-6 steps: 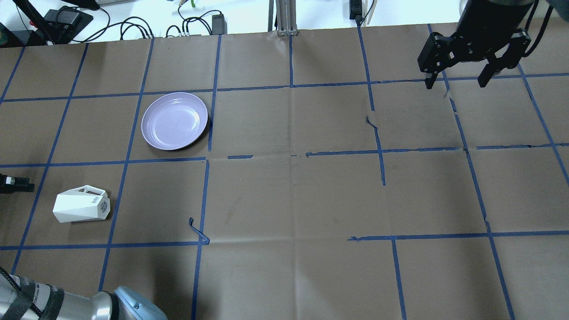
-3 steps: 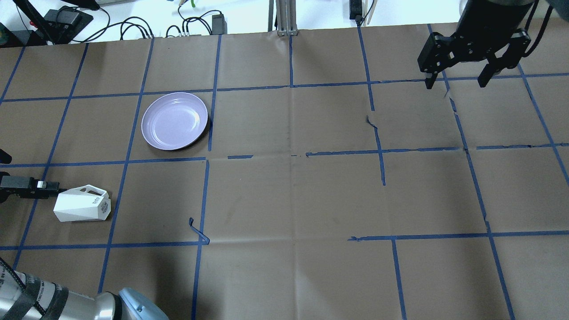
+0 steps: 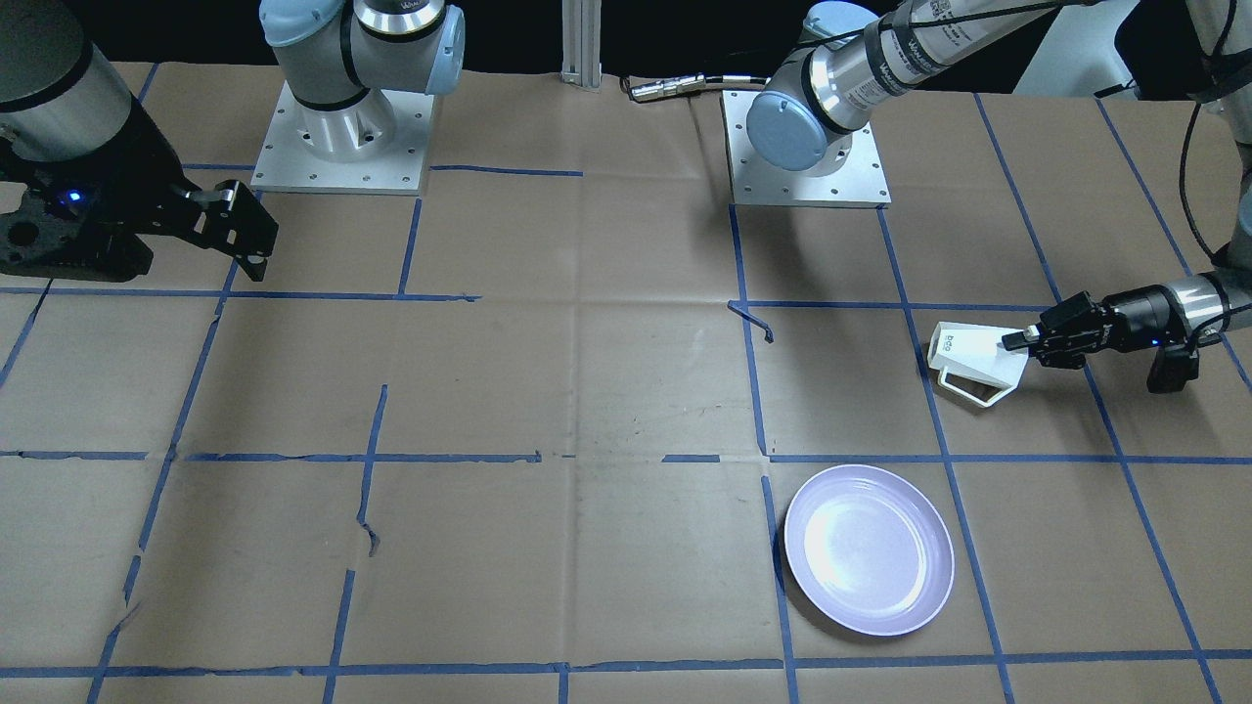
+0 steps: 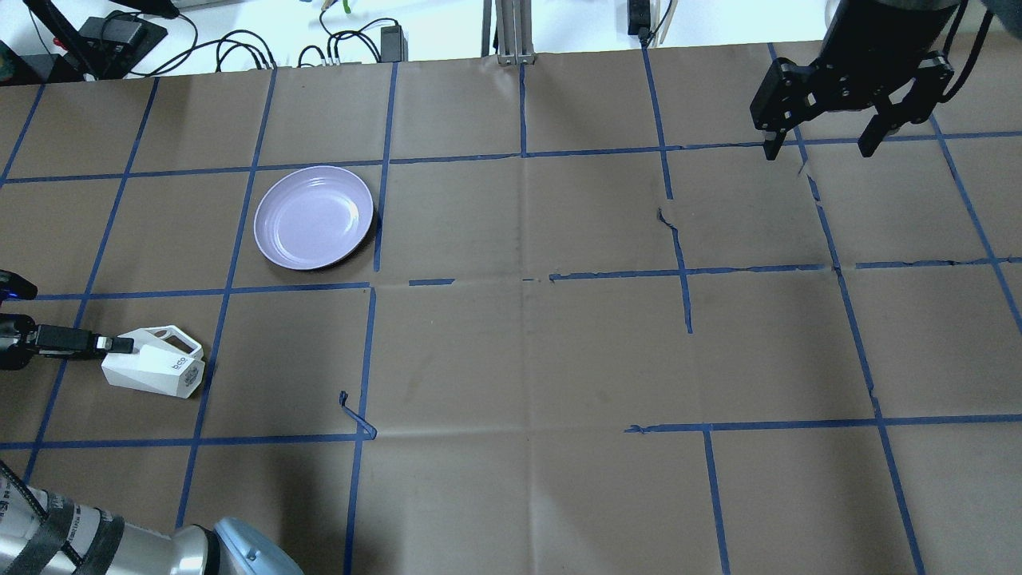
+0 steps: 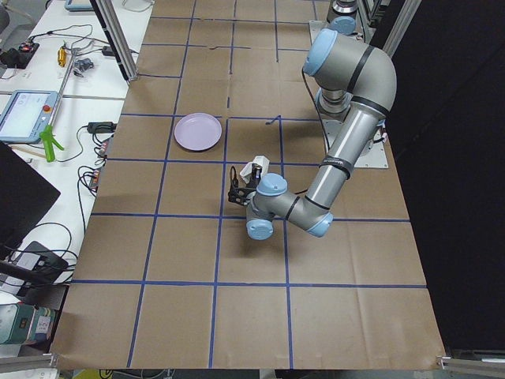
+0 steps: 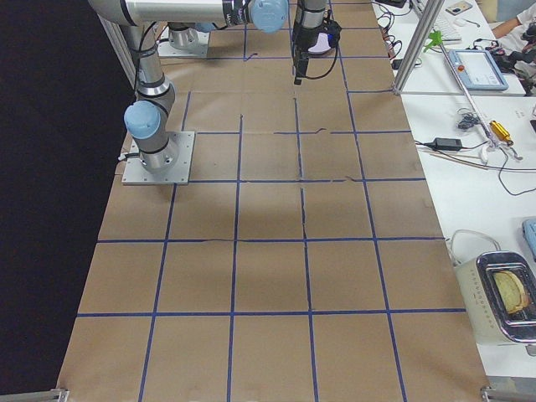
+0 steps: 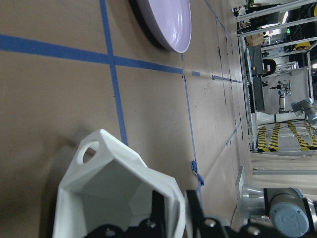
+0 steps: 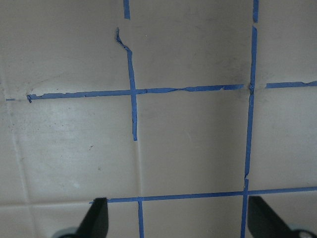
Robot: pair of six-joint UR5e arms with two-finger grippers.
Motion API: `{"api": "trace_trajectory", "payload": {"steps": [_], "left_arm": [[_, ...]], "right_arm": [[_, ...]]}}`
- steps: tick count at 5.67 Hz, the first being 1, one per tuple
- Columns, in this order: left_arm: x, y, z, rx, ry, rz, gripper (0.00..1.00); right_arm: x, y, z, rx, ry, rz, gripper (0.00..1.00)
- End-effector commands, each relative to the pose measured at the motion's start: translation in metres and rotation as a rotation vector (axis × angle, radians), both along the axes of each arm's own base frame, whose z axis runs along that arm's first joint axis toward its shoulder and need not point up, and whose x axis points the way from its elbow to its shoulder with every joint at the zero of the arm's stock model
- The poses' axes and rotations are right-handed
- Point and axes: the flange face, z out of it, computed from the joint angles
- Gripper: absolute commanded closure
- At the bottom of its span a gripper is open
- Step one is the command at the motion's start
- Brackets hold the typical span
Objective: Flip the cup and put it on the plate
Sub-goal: 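Close the left gripper on the white cup's rim, then lift the cup with the left gripper and carry it toward the plate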
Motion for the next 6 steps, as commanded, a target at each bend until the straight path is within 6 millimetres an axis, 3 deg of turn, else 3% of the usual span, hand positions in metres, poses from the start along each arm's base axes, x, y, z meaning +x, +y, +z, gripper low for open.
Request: {"api": "trace_trajectory", "payload": {"steps": [1, 2, 3, 4, 6], "left_arm": [[0.002, -0.004, 0.025, 0.029, -0.035, 0.041, 1.00], [-0.006, -0.016, 0.077, 0.062, -0.119, 0.069, 1.00], [-0.037, -0.031, 0.128, 0.063, -0.213, 0.060, 1.00], [-0.081, -0.062, 0.173, -0.020, -0.371, 0.009, 1.00], [-0.191, -0.110, 0.225, -0.135, -0.533, -0.077, 1.00]], "right_arm": [[0.000, 0.000, 0.000, 0.000, 0.000, 0.000, 0.00], [0.000, 0.000, 0.000, 0.000, 0.000, 0.000, 0.00], [0.000, 0.000, 0.000, 0.000, 0.000, 0.000, 0.00], [0.000, 0.000, 0.000, 0.000, 0.000, 0.000, 0.00], [0.000, 0.000, 0.000, 0.000, 0.000, 0.000, 0.00]]}}
